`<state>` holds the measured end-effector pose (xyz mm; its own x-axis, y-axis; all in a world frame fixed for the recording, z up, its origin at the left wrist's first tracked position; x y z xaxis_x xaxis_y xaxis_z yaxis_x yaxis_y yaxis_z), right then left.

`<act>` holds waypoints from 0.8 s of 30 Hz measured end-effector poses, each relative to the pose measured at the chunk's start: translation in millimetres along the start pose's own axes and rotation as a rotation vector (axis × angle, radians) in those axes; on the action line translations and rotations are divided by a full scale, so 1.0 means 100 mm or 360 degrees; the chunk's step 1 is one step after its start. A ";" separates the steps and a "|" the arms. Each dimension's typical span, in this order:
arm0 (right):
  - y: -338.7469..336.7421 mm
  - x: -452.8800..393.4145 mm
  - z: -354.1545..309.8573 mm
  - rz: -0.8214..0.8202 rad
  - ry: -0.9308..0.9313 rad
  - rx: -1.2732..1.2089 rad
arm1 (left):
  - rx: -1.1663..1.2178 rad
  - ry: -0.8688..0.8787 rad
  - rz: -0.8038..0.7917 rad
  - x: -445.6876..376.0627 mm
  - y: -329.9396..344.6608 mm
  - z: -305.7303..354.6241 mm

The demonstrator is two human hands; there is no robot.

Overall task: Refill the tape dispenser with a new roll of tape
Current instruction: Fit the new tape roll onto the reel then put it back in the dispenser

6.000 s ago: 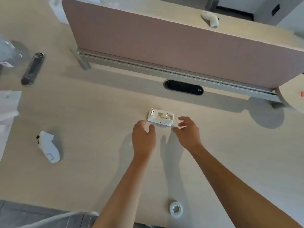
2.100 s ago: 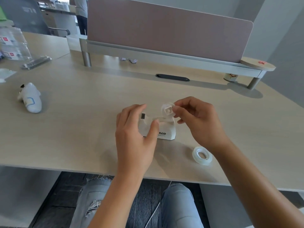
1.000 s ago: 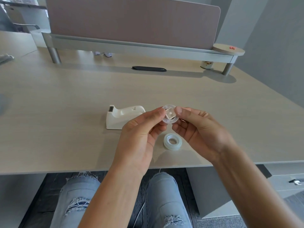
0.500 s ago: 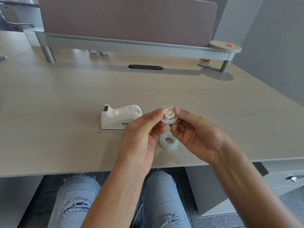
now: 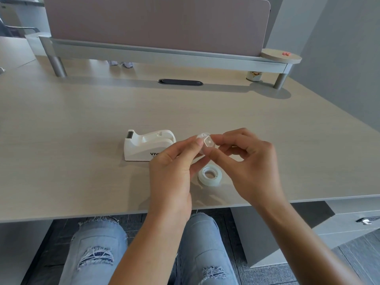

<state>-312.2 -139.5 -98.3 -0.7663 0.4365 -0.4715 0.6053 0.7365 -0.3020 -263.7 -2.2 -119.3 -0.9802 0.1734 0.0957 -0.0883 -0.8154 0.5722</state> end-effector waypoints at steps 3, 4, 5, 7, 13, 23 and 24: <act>-0.01 0.00 0.02 0.0023 -0.0031 0.0064 | -0.0069 0.0052 0.0024 0.00 -0.02 -0.02; -0.01 -0.01 0.02 0.0027 -0.0035 0.0068 | -0.0103 0.0076 0.0039 0.00 -0.02 -0.02; -0.01 -0.01 0.03 0.0027 -0.0040 0.0072 | -0.0144 0.0100 0.0055 0.00 -0.03 -0.02; -0.02 -0.01 0.01 0.0024 -0.0067 0.0094 | -0.0234 0.0146 0.0077 0.00 -0.03 -0.01; -0.08 0.01 0.03 0.0120 -0.0164 0.0182 | -0.0413 0.0217 0.0080 0.01 0.05 -0.03; -0.35 0.06 0.25 0.0272 -0.0137 0.0226 | -0.0636 0.0105 0.0118 0.00 0.32 -0.31; -0.37 0.06 0.28 0.0279 -0.0133 0.0199 | -0.0650 0.0104 0.0121 -0.01 0.34 -0.33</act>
<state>-333.0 -178.6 -112.7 -0.6299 0.5039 -0.5911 0.7534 0.5814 -0.3072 -271.8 -48.4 -126.4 -0.9947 0.0793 0.0656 -0.0653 -0.9788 0.1940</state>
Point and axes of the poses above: each hand's wrist, its own x-axis away from the middle knuckle, its own y-axis out of the palm, z = x × y, the point moved 3 cm from there along -x, towards the middle knuckle, and after that the axes turned 3 degrees about z, right-handed, at the moved point
